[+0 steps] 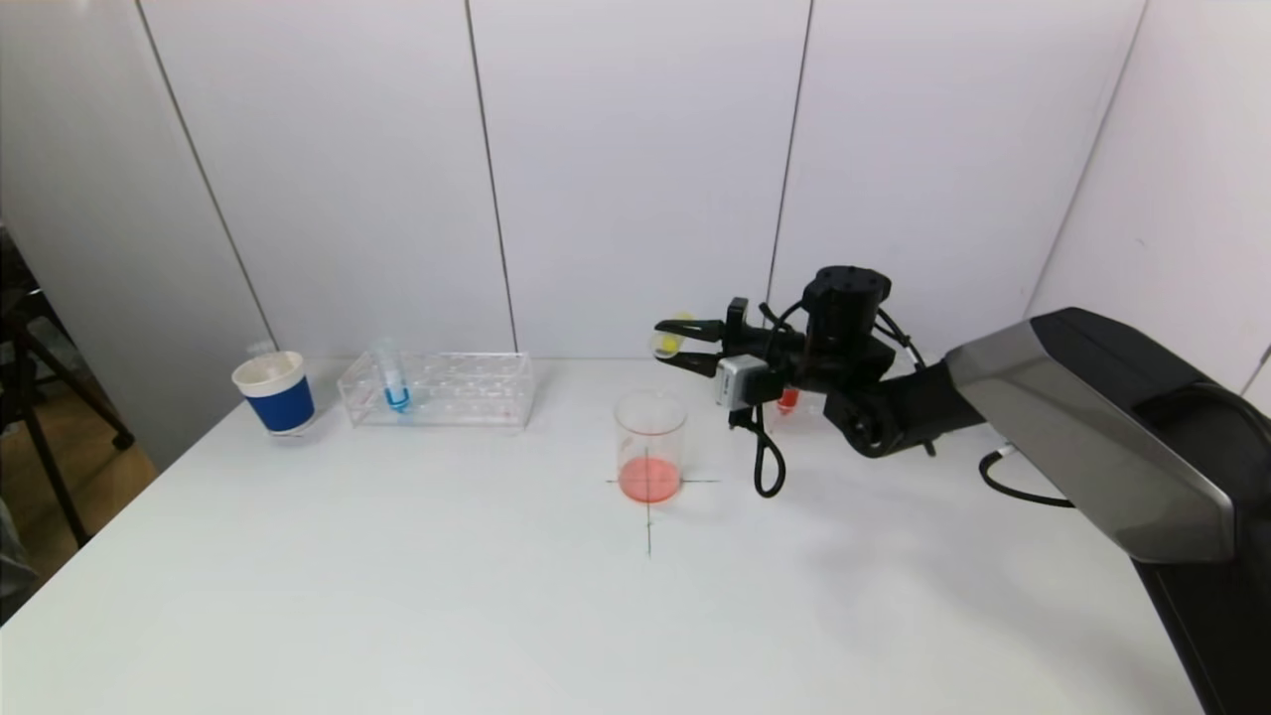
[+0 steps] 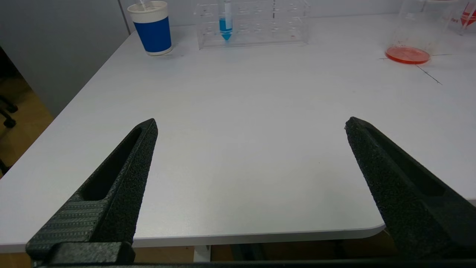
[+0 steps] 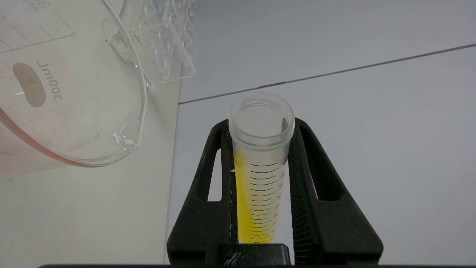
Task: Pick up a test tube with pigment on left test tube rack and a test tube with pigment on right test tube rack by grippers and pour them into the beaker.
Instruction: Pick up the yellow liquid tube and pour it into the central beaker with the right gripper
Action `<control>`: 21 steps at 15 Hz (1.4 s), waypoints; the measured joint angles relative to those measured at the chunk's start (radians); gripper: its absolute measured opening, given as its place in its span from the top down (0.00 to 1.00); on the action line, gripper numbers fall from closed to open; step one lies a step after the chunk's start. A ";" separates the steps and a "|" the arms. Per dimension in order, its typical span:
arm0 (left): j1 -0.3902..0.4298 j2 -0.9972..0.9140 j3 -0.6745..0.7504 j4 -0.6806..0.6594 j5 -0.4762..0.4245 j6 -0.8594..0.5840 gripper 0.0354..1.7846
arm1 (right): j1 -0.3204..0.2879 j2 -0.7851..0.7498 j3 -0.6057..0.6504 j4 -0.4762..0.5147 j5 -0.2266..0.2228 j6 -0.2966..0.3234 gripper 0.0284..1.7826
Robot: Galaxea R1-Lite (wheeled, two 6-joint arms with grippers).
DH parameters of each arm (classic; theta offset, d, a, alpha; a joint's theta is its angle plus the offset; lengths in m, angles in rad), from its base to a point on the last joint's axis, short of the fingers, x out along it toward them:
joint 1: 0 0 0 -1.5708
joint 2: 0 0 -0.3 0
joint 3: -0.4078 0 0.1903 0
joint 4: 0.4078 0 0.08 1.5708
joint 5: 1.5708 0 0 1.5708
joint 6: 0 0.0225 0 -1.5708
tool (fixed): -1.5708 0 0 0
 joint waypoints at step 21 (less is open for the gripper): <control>0.000 0.000 0.000 0.000 0.000 0.000 0.01 | 0.000 -0.040 0.056 -0.017 -0.028 -0.220 0.75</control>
